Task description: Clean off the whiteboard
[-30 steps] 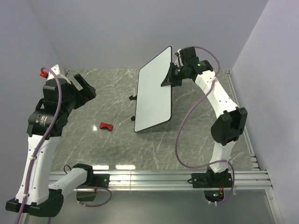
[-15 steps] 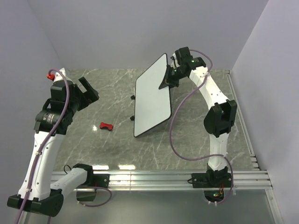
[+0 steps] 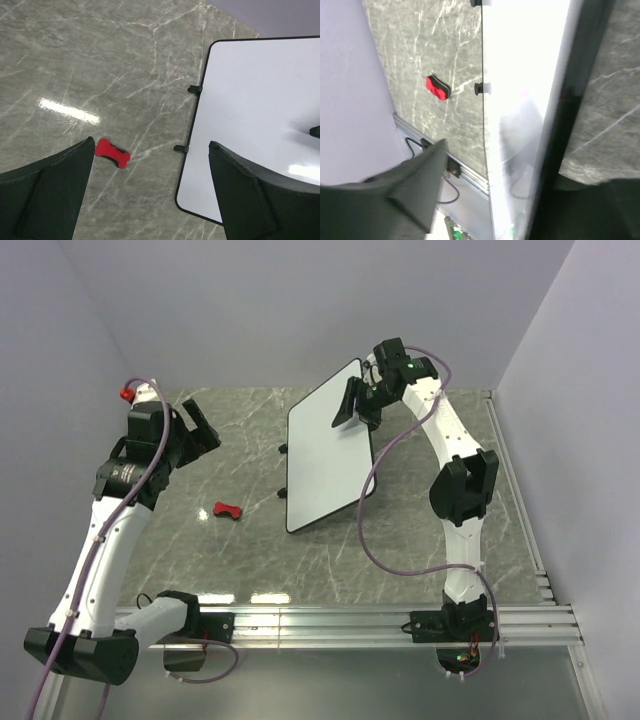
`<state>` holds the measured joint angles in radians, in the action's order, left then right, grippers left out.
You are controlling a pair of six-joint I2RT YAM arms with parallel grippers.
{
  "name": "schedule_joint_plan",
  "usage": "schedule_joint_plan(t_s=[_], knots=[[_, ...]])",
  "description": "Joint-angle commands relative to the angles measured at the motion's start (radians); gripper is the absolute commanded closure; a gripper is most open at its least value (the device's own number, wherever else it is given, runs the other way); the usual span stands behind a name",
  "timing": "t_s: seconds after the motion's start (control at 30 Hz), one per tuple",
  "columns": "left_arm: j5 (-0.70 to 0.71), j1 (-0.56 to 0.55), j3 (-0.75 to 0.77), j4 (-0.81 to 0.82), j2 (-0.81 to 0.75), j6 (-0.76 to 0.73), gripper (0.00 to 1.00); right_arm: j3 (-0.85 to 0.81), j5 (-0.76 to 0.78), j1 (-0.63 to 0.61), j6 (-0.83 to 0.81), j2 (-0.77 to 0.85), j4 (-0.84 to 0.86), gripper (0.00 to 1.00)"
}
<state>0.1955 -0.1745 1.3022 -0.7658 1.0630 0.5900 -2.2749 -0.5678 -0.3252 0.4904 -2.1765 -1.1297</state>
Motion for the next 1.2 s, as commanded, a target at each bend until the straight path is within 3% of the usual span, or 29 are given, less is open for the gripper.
schedule_joint_plan(t_s=[0.0, 0.23, 0.37, 0.47, 0.6, 1.17], knots=[[-0.01, -0.003, 0.023, 0.062, 0.018, -0.035, 0.01, 0.011, -0.05, -0.012, 0.01, 0.06, 0.018, 0.37], [-0.022, -0.003, 0.088, 0.071, 0.086, -0.065, 0.01, 0.097, -0.029, -0.008, 0.023, 0.158, 0.05, 0.32], [0.019, -0.003, 0.121, 0.053, 0.117, -0.084, 0.01, 0.1, 0.04, 0.0, 0.005, 0.222, 0.01, 0.2], [0.015, -0.003, 0.103, 0.066, 0.12, -0.09, 0.01, 0.141, 0.089, 0.02, -0.004, 0.288, -0.008, 0.18], [0.009, -0.003, 0.08, 0.076, 0.12, -0.082, 0.01, 0.245, 0.109, 0.06, -0.001, 0.368, 0.005, 0.18], [0.009, -0.003, -0.01, 0.082, 0.098, -0.078, 0.0, 0.393, 0.195, 0.071, -0.018, 0.465, -0.022, 0.17]])
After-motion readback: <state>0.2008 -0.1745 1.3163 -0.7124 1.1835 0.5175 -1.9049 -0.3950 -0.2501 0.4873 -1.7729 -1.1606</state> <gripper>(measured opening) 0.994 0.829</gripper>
